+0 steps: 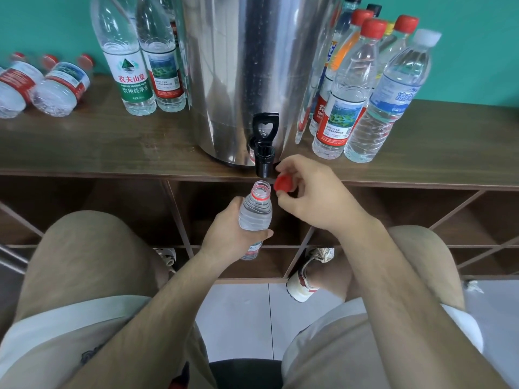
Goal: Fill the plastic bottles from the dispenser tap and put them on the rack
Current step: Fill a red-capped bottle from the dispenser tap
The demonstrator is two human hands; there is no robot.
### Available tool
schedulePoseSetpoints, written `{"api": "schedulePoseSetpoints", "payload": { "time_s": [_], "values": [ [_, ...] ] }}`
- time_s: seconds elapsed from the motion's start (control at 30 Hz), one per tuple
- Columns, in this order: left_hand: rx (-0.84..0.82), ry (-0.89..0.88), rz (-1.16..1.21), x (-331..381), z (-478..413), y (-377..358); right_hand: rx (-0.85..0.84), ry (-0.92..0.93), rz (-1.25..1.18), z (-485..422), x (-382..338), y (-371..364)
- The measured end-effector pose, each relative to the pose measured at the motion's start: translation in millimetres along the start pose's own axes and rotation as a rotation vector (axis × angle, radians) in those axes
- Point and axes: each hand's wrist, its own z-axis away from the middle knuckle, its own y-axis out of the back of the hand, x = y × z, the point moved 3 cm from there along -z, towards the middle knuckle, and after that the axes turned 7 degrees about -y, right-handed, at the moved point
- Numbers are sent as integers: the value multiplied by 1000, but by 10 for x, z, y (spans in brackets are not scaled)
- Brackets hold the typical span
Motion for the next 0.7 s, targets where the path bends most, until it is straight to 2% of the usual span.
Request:
{"api": "schedulePoseSetpoints", "payload": {
  "time_s": [0.13, 0.23, 0.53, 0.63, 0.7],
  "values": [
    [-11, 0, -34, 29, 9, -47, -115, 1, -110, 26, -47, -56],
    [-16, 4, -77, 14, 10, -58, -113, 35, -157, 57, -89, -41],
    [-42, -10, -220, -44, 20, -79, -200, 139, -17, 69, -220, 4],
    [-54, -12, -253, -32, 33, -88, -234, 78, 44, 33, -207, -8],
    [-66, -16, -259, -24, 47, -85, -249, 17, 220, -20, -199, -55]
  ]
}}
